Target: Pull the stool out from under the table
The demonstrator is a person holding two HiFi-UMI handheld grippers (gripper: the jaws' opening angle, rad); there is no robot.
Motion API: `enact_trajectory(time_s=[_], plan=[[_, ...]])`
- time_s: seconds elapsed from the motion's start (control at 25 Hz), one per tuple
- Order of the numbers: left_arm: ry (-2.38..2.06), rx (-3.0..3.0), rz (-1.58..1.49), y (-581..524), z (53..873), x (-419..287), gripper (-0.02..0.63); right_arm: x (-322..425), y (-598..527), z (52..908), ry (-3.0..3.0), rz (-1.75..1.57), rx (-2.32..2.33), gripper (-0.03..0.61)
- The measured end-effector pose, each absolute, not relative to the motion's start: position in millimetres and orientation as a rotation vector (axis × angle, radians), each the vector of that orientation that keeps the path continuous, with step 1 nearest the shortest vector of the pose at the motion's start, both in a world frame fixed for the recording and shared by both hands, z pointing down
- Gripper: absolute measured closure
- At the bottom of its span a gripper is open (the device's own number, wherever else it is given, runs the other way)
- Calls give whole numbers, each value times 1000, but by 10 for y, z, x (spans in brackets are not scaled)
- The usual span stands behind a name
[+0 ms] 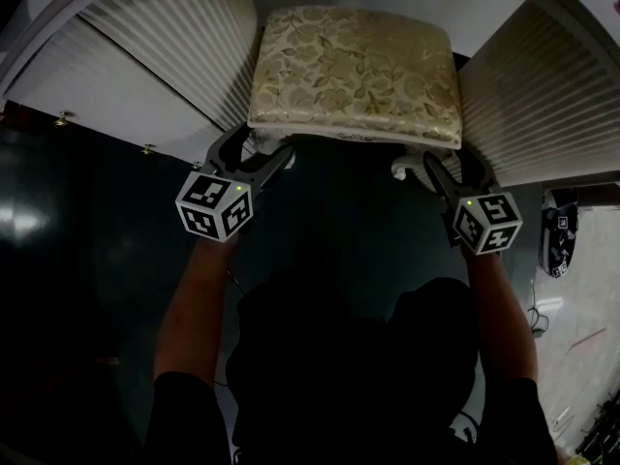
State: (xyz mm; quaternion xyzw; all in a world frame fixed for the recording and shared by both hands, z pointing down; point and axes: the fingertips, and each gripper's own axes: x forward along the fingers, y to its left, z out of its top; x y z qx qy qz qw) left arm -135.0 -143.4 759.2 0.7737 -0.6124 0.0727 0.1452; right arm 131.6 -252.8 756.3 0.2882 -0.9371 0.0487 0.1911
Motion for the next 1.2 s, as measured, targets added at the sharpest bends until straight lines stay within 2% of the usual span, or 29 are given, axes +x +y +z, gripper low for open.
enact_trajectory(time_s=[0.2,0.6,0.68,1.2], plan=[[-1785,2218,137,-1448,7547,-1307,252,1309,-2537,7595,-2630,133,819,342],[-1802,2217,189,-1432,7485,-1237,253,1331,-2425,7556,-2649,186,698,344],[-1796,2214,218,-1419,7462,-1265,281,1366,-2419,7514,-2637,166,677,344],[-1803,2299,303,-1552,7316,-1443,267,1313,-2596,7292,-2753,329,662,342]])
